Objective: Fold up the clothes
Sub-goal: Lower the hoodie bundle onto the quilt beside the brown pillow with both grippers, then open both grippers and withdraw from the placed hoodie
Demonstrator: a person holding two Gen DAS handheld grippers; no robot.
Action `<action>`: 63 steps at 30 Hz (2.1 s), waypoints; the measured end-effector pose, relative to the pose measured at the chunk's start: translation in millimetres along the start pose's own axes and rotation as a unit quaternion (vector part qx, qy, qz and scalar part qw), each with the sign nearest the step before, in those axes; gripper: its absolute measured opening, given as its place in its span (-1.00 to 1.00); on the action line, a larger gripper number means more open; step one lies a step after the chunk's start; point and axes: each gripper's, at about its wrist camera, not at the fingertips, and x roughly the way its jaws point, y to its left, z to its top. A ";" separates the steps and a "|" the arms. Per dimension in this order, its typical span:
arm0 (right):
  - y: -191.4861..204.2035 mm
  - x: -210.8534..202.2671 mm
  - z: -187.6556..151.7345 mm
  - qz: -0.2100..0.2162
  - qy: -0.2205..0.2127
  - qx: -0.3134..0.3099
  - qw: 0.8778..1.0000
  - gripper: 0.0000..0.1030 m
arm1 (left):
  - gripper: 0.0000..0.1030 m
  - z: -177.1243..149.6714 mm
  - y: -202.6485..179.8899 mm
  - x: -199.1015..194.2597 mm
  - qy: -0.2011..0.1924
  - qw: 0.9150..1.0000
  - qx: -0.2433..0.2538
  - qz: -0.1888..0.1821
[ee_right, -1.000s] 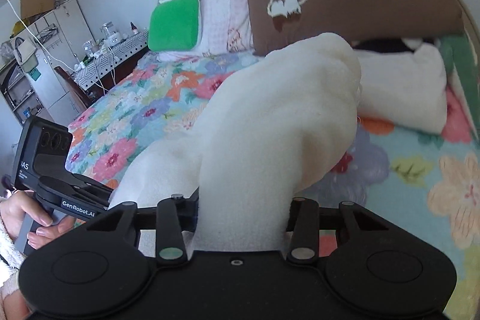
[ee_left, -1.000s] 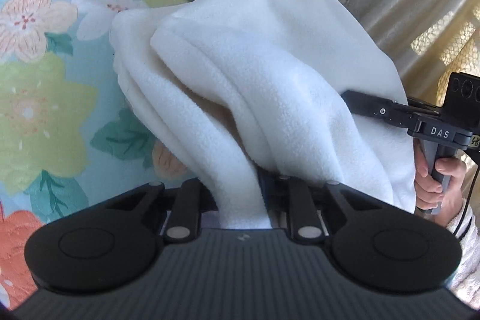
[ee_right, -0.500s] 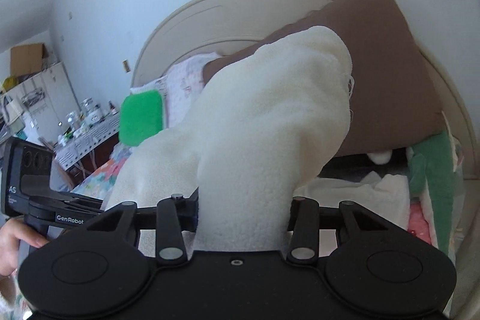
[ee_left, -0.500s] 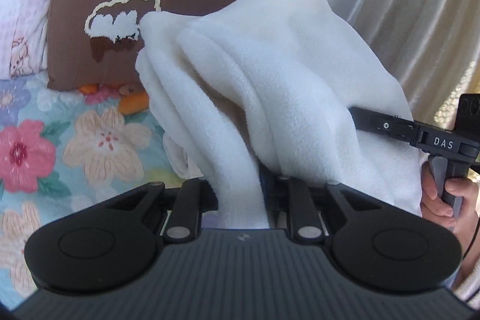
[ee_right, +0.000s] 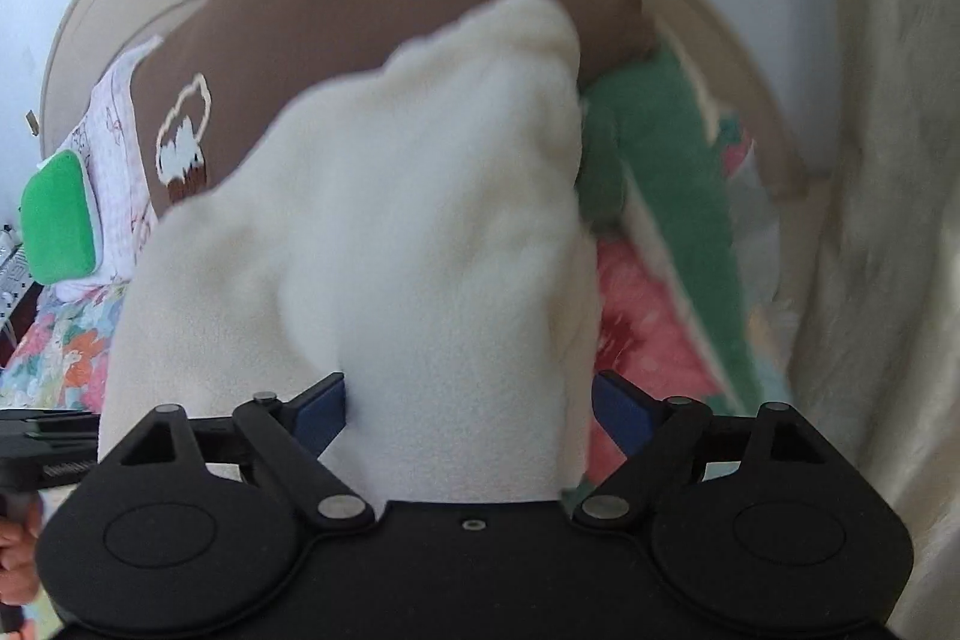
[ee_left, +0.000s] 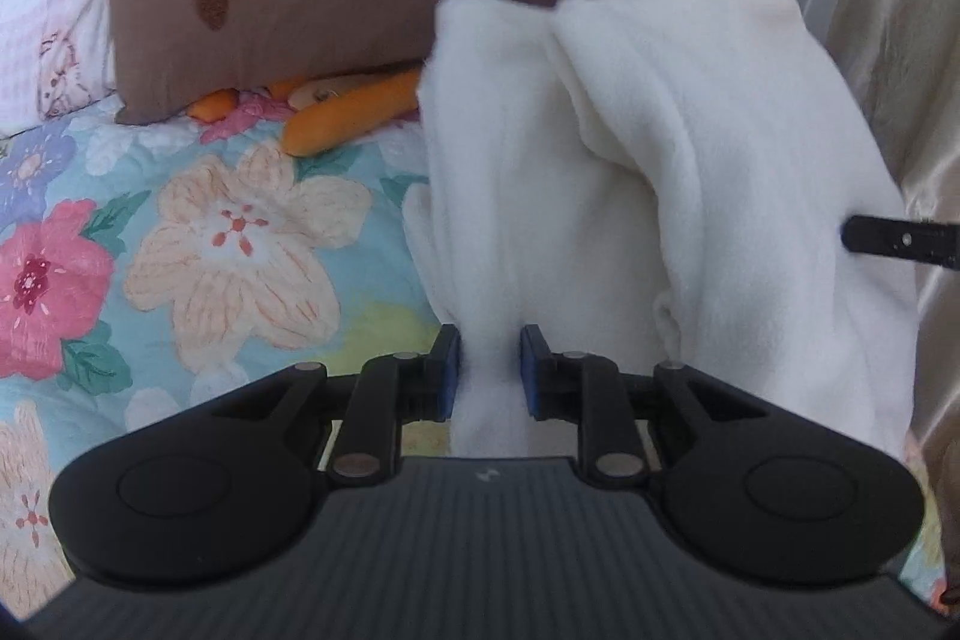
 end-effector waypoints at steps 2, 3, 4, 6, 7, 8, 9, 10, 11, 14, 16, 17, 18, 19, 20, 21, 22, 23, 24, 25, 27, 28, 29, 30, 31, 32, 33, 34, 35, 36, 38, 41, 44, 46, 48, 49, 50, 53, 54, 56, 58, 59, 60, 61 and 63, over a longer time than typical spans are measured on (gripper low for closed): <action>1.9 -18.5 3.6 -0.001 -0.041 0.004 0.999 0.72 | -0.65 5.7 11.4 -22.3 -0.049 0.998 -0.030 -0.028; 2.1 -23.6 7.3 -0.003 -0.052 0.005 0.999 0.60 | -0.65 9.9 12.4 -30.4 -0.062 0.996 -0.036 -0.050; 4.7 -25.5 10.7 -0.004 -0.054 -0.005 0.998 0.35 | -0.64 14.8 12.1 -37.1 -0.070 0.994 -0.040 -0.072; 11.7 -26.9 17.4 -0.004 -0.054 -0.032 0.998 0.00 | -0.64 23.1 0.8 -43.7 -0.072 0.992 -0.007 -0.105; 16.4 -25.5 19.7 -0.008 -0.052 -0.046 0.998 -0.14 | -0.64 25.5 -7.8 -44.1 -0.071 0.991 0.018 -0.113; 20.9 -22.9 20.8 -0.009 -0.049 -0.057 0.997 -0.20 | -0.64 26.2 -16.4 -41.3 -0.066 0.990 0.042 -0.122; 24.2 -20.9 20.8 -0.009 -0.047 -0.068 0.997 -0.26 | -0.64 25.8 -25.1 -37.1 -0.058 0.988 0.058 -0.131; 27.1 -19.3 20.2 -0.009 -0.044 -0.080 0.996 -0.26 | -0.64 24.9 -34.0 -32.7 -0.051 0.986 0.071 -0.140; 30.3 -16.9 19.3 -0.009 -0.041 -0.088 0.995 -0.26 | -0.64 23.3 -41.0 -29.1 -0.050 0.984 0.079 -0.152; 37.6 -5.3 12.4 -0.033 -0.033 -0.120 0.992 -0.26 | -0.64 19.6 -53.2 -20.9 -0.054 0.979 0.061 -0.186; 34.0 3.0 11.0 -0.044 -0.027 -0.121 0.991 -0.27 | -0.61 18.5 -56.0 -8.0 -0.039 0.984 0.056 -0.162; 31.4 7.3 10.5 -0.050 -0.023 -0.119 0.991 -0.27 | -0.65 18.1 -55.6 -0.2 -0.028 0.988 0.052 -0.144; 28.8 11.5 10.1 -0.055 -0.020 -0.118 0.991 -0.26 | -0.64 17.7 -53.8 6.3 -0.020 0.990 0.047 -0.129; 25.2 14.7 10.8 -0.054 -0.016 -0.108 0.993 -0.21 | -0.69 17.2 -51.4 12.2 -0.014 0.992 0.040 -0.116; 23.0 17.2 11.6 -0.054 -0.012 -0.100 0.993 -0.19 | -0.69 16.7 -50.5 15.9 -0.013 0.994 0.035 -0.107; 23.7 19.3 11.8 -0.058 -0.009 -0.099 0.993 -0.16 | -0.74 16.1 -50.3 18.4 -0.014 0.994 0.031 -0.100; 27.1 20.6 11.7 -0.067 -0.006 -0.101 0.993 -0.15 | -0.74 15.5 -52.9 19.1 -0.015 0.995 0.029 -0.093; 31.7 15.1 10.3 -0.076 -0.007 -0.089 0.993 -0.13 | -0.74 15.3 -57.2 18.4 -0.014 0.996 0.028 -0.084; 36.6 6.6 8.3 -0.083 -0.008 -0.071 0.994 -0.08 | -0.74 15.5 -61.2 17.4 -0.011 0.997 0.026 -0.074; 41.5 -1.9 6.2 -0.090 -0.010 -0.052 0.994 -0.02 | -0.74 15.7 -64.2 14.7 -0.007 0.998 0.026 -0.063; 52.3 -27.8 -5.5 -0.092 -0.009 -0.021 0.996 0.13 | -0.66 13.9 -70.2 2.7 0.001 0.998 0.049 -0.041; 58.1 -43.0 -13.7 -0.086 -0.009 -0.014 0.996 0.22 | -0.50 10.7 -72.8 -7.5 0.003 0.998 0.054 -0.035; 64.5 -58.6 -23.1 -0.087 -0.010 -0.015 0.996 0.30 | -0.14 6.6 -75.1 -19.7 0.005 0.998 0.056 -0.032; 71.3 -74.0 -32.6 -0.091 -0.011 -0.018 0.996 0.48 | 0.13 2.4 -77.5 -31.8 0.007 0.998 0.058 -0.029; 78.0 -89.1 -42.9 -0.099 -0.016 -0.025 0.995 0.59 | 0.60 -3.9 -79.7 -46.2 0.005 0.998 0.056 -0.027; 84.1 -102.3 -52.6 -0.105 -0.020 -0.033 0.994 0.63 | 0.70 -11.4 -81.9 -61.8 0.001 0.998 0.051 -0.025; 89.9 -114.6 -61.9 -0.111 -0.024 -0.041 0.993 0.65 | 0.72 -19.4 -83.6 -76.3 0.002 0.998 0.052 -0.025; 94.0 -125.2 -69.3 -0.113 -0.022 -0.041 0.993 0.65 | 0.72 -27.8 -85.0 -90.3 0.005 0.998 0.056 -0.026; 97.4 -135.1 -75.8 -0.113 -0.019 -0.036 0.993 0.65 | 0.72 -35.8 -85.2 -103.5 0.009 0.998 0.059 -0.019; 100.0 -144.2 -80.6 -0.110 -0.014 -0.028 0.993 0.65 | 0.73 -43.5 -84.4 -115.5 0.013 0.998 0.061 -0.011; 105.4 -161.2 -88.0 -0.107 -0.001 -0.008 0.994 0.66 | 0.76 -58.0 -83.5 -137.2 0.025 0.998 0.065 0.005; 117.0 -181.2 -96.6 -0.135 0.031 -0.005 0.990 0.69 | 0.80 -78.7 -82.9 -163.9 0.029 0.995 0.087 0.028; 129.2 -198.9 -107.0 -0.170 0.042 -0.015 0.984 0.71 | 0.84 -96.3 -82.3 -179.8 0.054 0.993 0.097 0.043; 137.0 -207.4 -114.8 -0.189 0.042 -0.027 0.981 0.74 | 0.84 -103.6 -77.2 -185.1 0.074 0.993 0.079 0.042; 142.8 -212.8 -121.2 -0.196 0.041 -0.028 0.979 0.75 | 0.84 -110.6 -71.9 -190.5 0.085 0.994 0.057 0.041; 145.2 -214.9 -123.7 -0.197 0.042 -0.025 0.979 0.75 | 0.84 -113.6 -70.1 -192.8 0.085 0.994 0.051 0.043; 147.6 -216.9 -126.1 -0.199 0.042 -0.023 0.979 0.75 | 0.84 -116.3 -68.7 -194.4 0.089 0.994 0.049 0.046; 155.7 -225.5 -129.7 -0.226 0.030 -0.020 0.973 0.76 | 0.84 -123.6 -67.9 -199.7 0.092 0.991 0.052 0.076; 157.6 -226.8 -129.4 -0.230 0.025 -0.023 0.973 0.78 | 0.84 -125.1 -68.5 -201.0 0.091 0.991 0.053 0.086; 159.1 -227.9 -129.5 -0.224 0.025 -0.027 0.974 0.80 | 0.84 -127.0 -69.6 -202.3 0.091 0.990 0.054 0.095; 159.1 -226.8 -130.3 -0.228 0.025 -0.025 0.973 0.80 | 0.84 -128.3 -72.5 -202.4 0.088 0.990 0.059 0.097; 159.2 -226.0 -131.9 -0.230 0.023 -0.023 0.973 0.80 | 0.84 -128.9 -74.6 -201.9 0.088 0.990 0.062 0.097; 159.5 -225.3 -134.1 -0.231 0.022 -0.022 0.972 0.80 | 0.84 -129.5 -76.8 -201.4 0.088 0.989 0.064 0.097; 159.8 -224.6 -136.3 -0.232 0.020 -0.020 0.972 0.80 | 0.85 -130.2 -78.2 -201.0 0.087 0.989 0.064 0.096; 158.9 -223.7 -139.6 -0.223 0.021 -0.017 0.974 0.80 | 0.85 -131.7 -80.5 -200.4 0.086 0.990 0.063 0.095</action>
